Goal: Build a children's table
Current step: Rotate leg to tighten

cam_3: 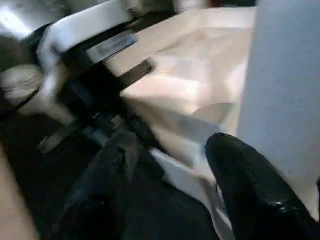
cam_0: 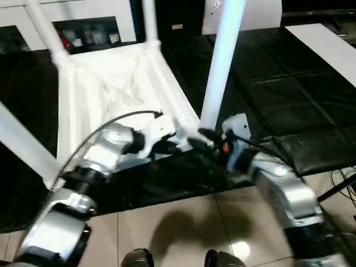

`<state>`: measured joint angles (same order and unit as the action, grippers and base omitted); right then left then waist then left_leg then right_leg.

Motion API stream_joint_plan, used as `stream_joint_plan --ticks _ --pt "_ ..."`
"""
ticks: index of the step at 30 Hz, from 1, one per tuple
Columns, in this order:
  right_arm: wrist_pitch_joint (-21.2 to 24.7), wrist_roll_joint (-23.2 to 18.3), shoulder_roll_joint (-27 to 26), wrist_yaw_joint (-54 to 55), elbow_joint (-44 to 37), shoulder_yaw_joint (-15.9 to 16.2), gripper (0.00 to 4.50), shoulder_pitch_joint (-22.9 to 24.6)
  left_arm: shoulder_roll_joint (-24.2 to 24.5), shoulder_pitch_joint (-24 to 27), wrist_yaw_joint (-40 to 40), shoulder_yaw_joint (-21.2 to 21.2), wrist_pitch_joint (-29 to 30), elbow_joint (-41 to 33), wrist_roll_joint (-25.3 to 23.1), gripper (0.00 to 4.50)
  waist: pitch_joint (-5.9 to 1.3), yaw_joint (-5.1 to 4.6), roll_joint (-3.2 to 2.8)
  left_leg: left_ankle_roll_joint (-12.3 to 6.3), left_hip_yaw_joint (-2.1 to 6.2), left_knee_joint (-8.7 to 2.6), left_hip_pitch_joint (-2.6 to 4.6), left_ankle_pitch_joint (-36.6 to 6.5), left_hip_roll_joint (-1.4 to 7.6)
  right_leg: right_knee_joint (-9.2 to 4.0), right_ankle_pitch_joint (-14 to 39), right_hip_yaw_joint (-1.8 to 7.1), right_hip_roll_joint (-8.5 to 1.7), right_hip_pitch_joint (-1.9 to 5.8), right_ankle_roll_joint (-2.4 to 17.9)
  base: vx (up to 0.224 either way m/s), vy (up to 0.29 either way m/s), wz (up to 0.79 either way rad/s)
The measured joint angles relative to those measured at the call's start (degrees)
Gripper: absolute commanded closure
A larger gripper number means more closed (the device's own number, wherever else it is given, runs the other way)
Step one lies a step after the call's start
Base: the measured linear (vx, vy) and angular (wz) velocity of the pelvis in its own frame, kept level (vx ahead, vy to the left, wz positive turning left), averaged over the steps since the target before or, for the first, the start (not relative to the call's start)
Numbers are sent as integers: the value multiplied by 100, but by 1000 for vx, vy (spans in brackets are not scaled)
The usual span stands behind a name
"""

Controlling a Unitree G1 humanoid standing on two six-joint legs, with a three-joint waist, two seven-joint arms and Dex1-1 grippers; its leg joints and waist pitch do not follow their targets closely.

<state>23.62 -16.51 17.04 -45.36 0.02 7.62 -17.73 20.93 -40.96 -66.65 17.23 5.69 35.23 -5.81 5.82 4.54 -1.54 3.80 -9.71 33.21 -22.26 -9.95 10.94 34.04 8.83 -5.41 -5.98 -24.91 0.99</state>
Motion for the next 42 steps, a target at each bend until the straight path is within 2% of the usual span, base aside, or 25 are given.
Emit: stream_joint_plan --ticks 2,5,10,12,18,21,28,34,37,38,40,42 --pt "-1 -99 167 -351 -8 48 151 3 80 -3 -192 18 -147 60 52 450 1 47 0 -1 -1 5 -2 0 1 1 -1 1 0 0 1 0 0 0" --pt "1 -332 624 -1168 -33 183 151 -16 301 -6 -731 70 -365 168 187 450 1 91 1 -4 -1 7 -4 2 2 3 -1 -1 0 0 1 0 0 0" --pt "59 -554 926 -1932 59 199 151 -137 585 -20 -1325 104 -565 187 270 450 1 124 1 -2 -1 17 -3 1 6 10 -1 -1 0 3 1 0 0 0" --pt "104 -610 977 -2154 119 231 177 -229 627 -41 -1467 112 -614 187 281 450 1 144 1 0 -1 25 -3 -1 7 13 -2 -1 0 5 2 0 0 0" --pt "237 -763 1077 -2529 256 326 220 -320 670 -76 -1752 187 -733 257 292 450 3 204 6 2 -2 32 -4 -2 8 14 -3 2 -1 9 3 0 0 0" --pt "255 -764 1077 -2583 293 335 255 -327 677 -98 -1810 226 -754 282 290 450 4 210 9 2 -2 31 -7 -2 8 13 -3 1 -1 9 3 0 0 0" --pt "320 -767 1076 -2574 302 335 300 -327 672 -139 -1864 271 -833 352 280 450 5 210 10 2 -2 31 -9 -2 8 12 -3 1 -2 8 3 0 0 0" --pt "451 -848 913 -2206 232 222 357 -206 581 -205 -1744 270 -683 387 238 450 5 201 10 3 -2 30 -7 -1 9 13 -3 1 -2 7 3 0 0 0" --pt "424 -627 508 -1380 182 79 369 -94 393 -245 -1166 204 -225 373 92 450 4 144 11 8 -5 31 -2 2 9 12 -6 3 -2 9 -1 0 0 0" --pt "407 -529 359 -1064 180 24 394 -91 296 -248 -944 139 -51 356 74 450 4 110 11 10 -6 34 -1 3 9 15 -7 6 -2 9 -2 0 0 0" --pt "431 -355 -98 -249 176 -92 400 -91 -8 -247 -435 73 408 194 40 450 4 32 11 12 -10 32 -1 4 8 12 -10 10 -2 5 -1 0 0 0" --pt "456 -296 -332 157 166 -68 422 -99 -356 -247 -116 69 657 94 52 450 6 17 15 12 -12 27 -9 3 8 8 -13 10 -2 -3 -2 0 0 0"
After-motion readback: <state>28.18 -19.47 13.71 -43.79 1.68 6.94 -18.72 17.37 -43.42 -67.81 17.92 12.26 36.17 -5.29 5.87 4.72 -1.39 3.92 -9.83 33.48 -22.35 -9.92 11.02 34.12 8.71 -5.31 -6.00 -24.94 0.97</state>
